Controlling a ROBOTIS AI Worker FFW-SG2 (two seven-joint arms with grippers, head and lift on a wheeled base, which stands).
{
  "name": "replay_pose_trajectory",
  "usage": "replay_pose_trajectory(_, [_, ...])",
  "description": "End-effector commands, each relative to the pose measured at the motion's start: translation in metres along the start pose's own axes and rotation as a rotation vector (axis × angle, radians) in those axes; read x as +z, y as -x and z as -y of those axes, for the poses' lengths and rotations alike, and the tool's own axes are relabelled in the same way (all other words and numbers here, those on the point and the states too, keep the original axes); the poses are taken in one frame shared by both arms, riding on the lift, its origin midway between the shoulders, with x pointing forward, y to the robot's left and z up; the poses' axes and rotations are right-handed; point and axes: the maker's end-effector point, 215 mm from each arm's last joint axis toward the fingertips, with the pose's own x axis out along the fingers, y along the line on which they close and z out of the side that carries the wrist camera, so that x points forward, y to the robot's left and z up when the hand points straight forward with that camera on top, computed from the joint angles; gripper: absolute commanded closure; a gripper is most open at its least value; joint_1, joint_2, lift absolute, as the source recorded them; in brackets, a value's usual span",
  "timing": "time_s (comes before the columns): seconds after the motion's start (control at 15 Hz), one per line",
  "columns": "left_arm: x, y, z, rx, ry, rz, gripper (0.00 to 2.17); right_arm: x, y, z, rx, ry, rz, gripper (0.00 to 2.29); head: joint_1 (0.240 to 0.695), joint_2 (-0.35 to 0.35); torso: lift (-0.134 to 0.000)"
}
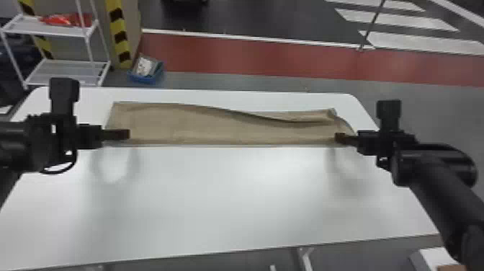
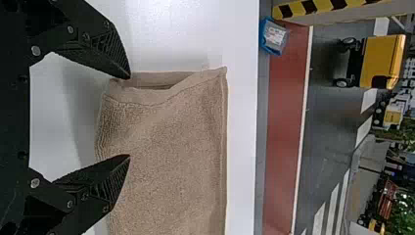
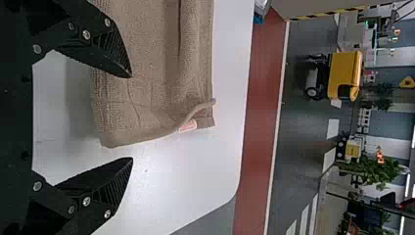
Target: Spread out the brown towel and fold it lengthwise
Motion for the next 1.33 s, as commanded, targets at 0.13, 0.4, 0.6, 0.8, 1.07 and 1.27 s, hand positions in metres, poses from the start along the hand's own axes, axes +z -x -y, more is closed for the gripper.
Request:
replay_pose_trajectory(0.13, [-0.001, -0.001, 0.002, 0.000, -0.009, -0.004, 0.63, -0.007, 0.001, -0.002, 0.020, -0.003, -0.018, 0.96, 0.695, -0.169, -0.120])
replay_pose_trajectory(0.4, [-0.003, -0.001, 0.003, 0.002, -0.015, -0.007, 1.19, -0.005, 0.002, 0.000, 0.030, -0.017, -0.015, 1.33, 0.695, -0.172, -0.120])
replay_pose_trajectory(0.6, [-0.010, 0.005, 0.002, 0.005, 0.005, -0.029, 1.27, 0.002, 0.004, 0.000, 0.044, -0.041, 0.000, 1.33, 0.695, -0.172, -0.120])
replay_pose_trajectory(0.8, [-0.019, 0.027, -0.003, 0.013, 0.023, -0.070, 1.29, -0.007, 0.009, -0.010, 0.095, -0.115, -0.045, 1.33, 0.695, -0.167, -0.120])
replay_pose_trajectory(1.07, [-0.044, 0.060, -0.027, 0.038, 0.056, -0.113, 1.29, -0.052, 0.039, -0.020, 0.134, -0.189, -0.167, 1.36, 0.695, -0.151, -0.120])
replay_pose_trajectory(1.27, [-0.055, 0.073, -0.035, 0.055, 0.058, -0.130, 1.29, -0.068, 0.053, -0.026, 0.145, -0.209, -0.200, 1.36, 0.695, -0.139, -0.120])
